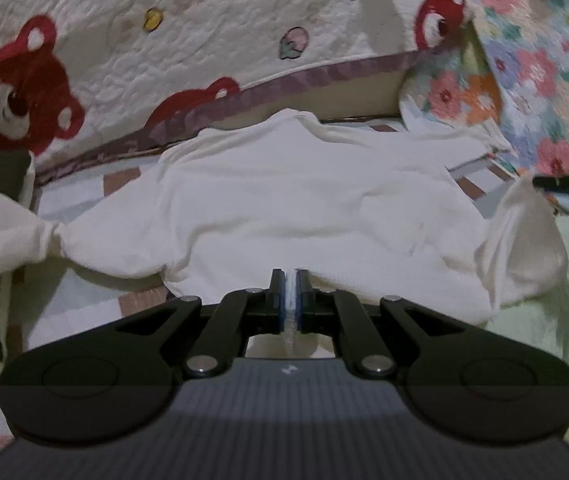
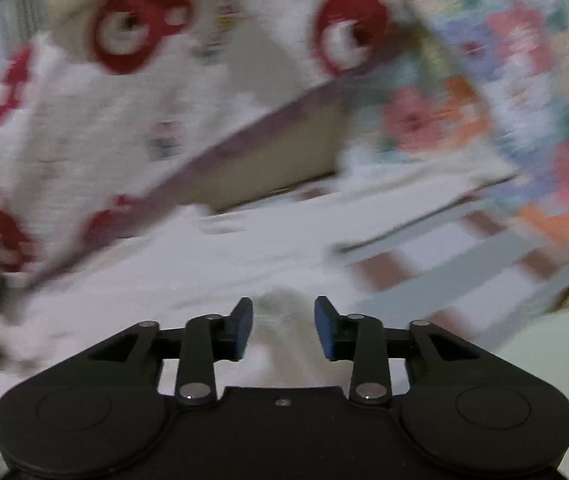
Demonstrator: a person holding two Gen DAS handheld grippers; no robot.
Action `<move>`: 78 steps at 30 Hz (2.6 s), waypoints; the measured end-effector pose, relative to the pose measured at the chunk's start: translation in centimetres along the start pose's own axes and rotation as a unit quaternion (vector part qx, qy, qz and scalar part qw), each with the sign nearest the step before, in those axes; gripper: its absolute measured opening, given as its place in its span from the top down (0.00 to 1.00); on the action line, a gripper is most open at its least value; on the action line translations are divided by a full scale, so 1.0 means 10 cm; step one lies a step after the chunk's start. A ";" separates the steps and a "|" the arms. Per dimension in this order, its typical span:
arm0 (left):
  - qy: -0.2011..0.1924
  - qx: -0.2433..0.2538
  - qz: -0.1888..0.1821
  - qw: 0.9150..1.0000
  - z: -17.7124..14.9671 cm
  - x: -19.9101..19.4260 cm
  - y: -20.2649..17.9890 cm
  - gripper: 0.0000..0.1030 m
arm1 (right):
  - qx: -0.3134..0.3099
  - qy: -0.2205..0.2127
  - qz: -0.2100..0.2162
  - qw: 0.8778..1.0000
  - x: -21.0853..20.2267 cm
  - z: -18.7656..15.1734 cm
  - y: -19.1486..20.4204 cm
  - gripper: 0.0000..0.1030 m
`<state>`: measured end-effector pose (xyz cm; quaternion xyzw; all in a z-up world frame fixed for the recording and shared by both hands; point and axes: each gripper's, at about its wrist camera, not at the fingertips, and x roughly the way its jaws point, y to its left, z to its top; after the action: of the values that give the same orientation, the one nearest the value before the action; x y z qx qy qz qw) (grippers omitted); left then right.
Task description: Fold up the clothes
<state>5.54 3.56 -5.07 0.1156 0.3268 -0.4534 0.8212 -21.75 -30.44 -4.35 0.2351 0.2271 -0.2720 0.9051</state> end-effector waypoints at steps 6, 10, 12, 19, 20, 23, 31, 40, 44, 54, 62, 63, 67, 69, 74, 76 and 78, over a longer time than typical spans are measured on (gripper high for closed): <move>0.008 0.002 0.025 1.000 -0.04 0.24 0.08 0.96 | -0.070 0.053 0.084 0.993 0.20 -0.30 0.69 0.46; 0.013 -0.026 0.022 0.999 -0.07 0.35 0.21 0.96 | -0.044 0.117 0.165 0.978 0.24 -0.54 0.87 0.46; 0.020 -0.030 0.015 0.999 -0.11 0.42 0.24 0.96 | -0.038 0.140 0.166 0.975 0.29 -0.68 0.91 0.46; 0.039 -0.074 -0.017 0.996 -0.21 0.58 0.34 0.96 | -0.028 0.211 0.171 0.962 0.75 -0.91 0.97 0.46; 0.040 -0.080 -0.019 0.996 -0.21 0.58 0.35 0.96 | -0.038 0.213 0.177 0.960 0.81 -0.91 1.01 0.46; 0.042 -0.087 -0.030 0.995 -0.19 0.57 0.38 0.96 | -0.058 0.185 0.173 0.966 0.89 -0.91 1.12 0.46; -0.006 -0.042 -0.102 0.994 0.08 -0.04 0.27 0.96 | 0.054 0.173 0.260 0.949 0.70 -0.66 0.85 0.93; 0.095 -0.054 -0.212 0.971 -0.12 -0.51 0.10 0.96 | 0.144 0.212 0.268 0.929 0.19 -0.61 0.26 0.93; 0.218 -0.015 -0.185 0.958 -0.42 -0.24 -0.16 0.96 | 0.056 0.305 0.159 0.937 0.30 -0.93 0.38 0.92; 0.276 0.043 -0.133 0.951 -0.61 -0.14 -0.45 0.96 | 0.015 0.336 0.167 0.927 0.23 -1.17 0.53 0.56; 0.127 0.099 -0.069 0.984 -0.21 -0.71 -0.42 0.97 | -0.035 0.242 0.269 0.931 -0.09 -0.98 0.53 0.94; 0.134 0.079 -0.089 0.984 -0.19 -0.74 -0.38 0.97 | -0.048 0.246 0.265 0.931 -0.12 -0.95 0.55 0.94; 0.203 0.071 -0.128 0.968 -0.40 -0.65 -0.40 0.97 | -0.099 0.275 0.240 0.926 -0.17 -0.94 0.64 0.94; 0.246 0.048 -0.150 0.956 -0.53 -0.53 -0.40 0.97 | -0.115 0.304 0.219 0.920 -0.09 -1.06 0.66 0.94; 0.299 0.006 -0.189 0.935 -0.64 -0.35 -0.39 0.97 | -0.160 0.315 0.169 0.920 -0.02 -1.19 0.70 0.94; 0.309 0.029 -0.189 0.932 -0.68 -0.35 -0.45 0.97 | -0.168 0.318 0.164 0.918 -0.03 -1.18 0.70 0.94; 0.316 0.040 -0.180 0.931 -0.70 -0.32 -0.49 0.96 | -0.173 0.325 0.165 0.915 -0.03 -1.20 0.70 0.94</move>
<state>-2.67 6.35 -7.81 0.2250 0.5663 -0.5465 0.5745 -21.23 -18.54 -11.54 0.1841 0.5101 0.0162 0.8400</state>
